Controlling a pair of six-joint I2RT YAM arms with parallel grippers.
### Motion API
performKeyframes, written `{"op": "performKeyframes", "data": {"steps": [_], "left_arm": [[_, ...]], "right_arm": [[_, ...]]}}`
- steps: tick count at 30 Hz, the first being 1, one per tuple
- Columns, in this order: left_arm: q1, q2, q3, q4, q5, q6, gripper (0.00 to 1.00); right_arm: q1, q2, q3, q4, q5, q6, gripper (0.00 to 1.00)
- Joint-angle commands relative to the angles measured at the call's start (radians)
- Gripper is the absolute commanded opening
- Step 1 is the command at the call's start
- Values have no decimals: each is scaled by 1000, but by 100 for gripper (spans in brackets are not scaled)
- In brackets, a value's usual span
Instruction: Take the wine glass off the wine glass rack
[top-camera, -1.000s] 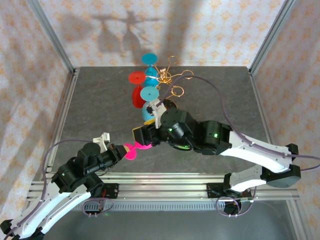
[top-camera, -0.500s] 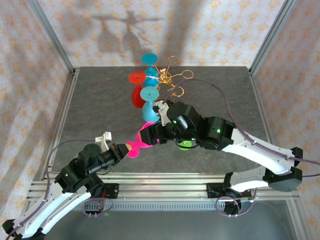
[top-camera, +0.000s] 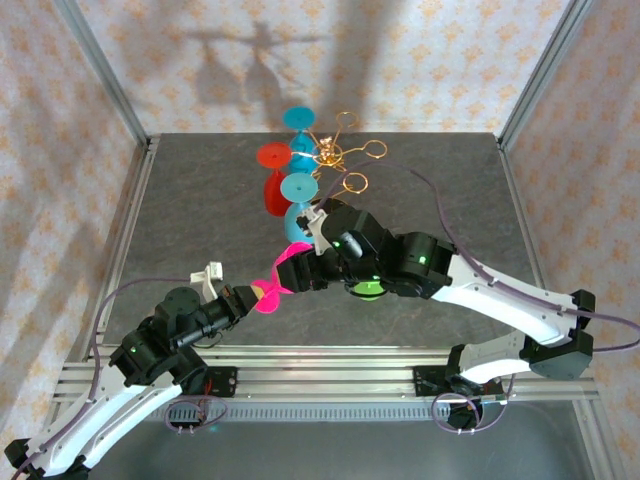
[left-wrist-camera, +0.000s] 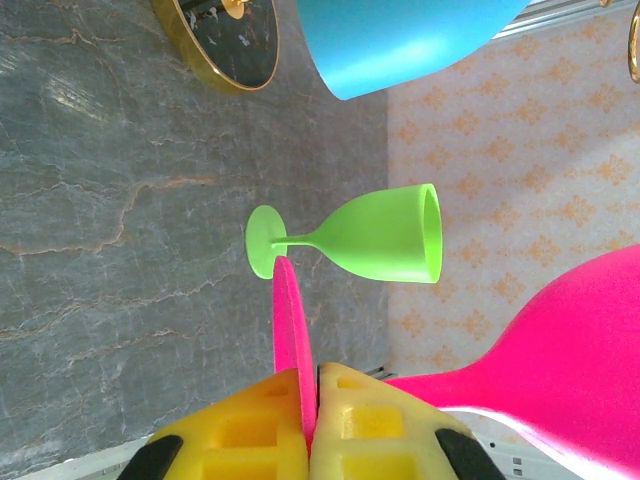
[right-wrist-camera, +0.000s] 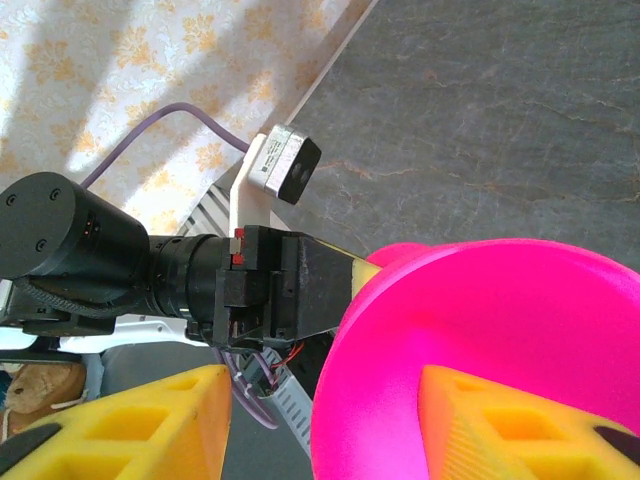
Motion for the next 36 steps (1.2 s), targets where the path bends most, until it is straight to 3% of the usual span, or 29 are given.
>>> {"op": "performKeyframes", "data": {"steps": [1, 9, 17, 20, 25, 29, 36], "left_arm": [[10, -5, 0, 28, -14, -6, 0], [10, -4, 1, 23, -23, -6, 0], [11, -5, 12, 4, -34, -4, 0], [10, -7, 17, -4, -40, -4, 1], [10, -7, 22, -5, -50, -4, 12], [11, -7, 22, -8, -58, -6, 33], [11, -7, 23, -22, -64, -7, 54]], "right_arm": [[-4, 11, 5, -5, -16, -24, 50], [-4, 41, 23, -20, -19, -45, 42], [-5, 49, 26, -32, -28, -58, 7], [-5, 47, 24, -36, -26, -57, 0], [-4, 39, 14, -38, -19, -57, 0], [-5, 34, 2, -32, -10, -51, 0], [-4, 32, -23, -24, 13, -38, 0]]}}
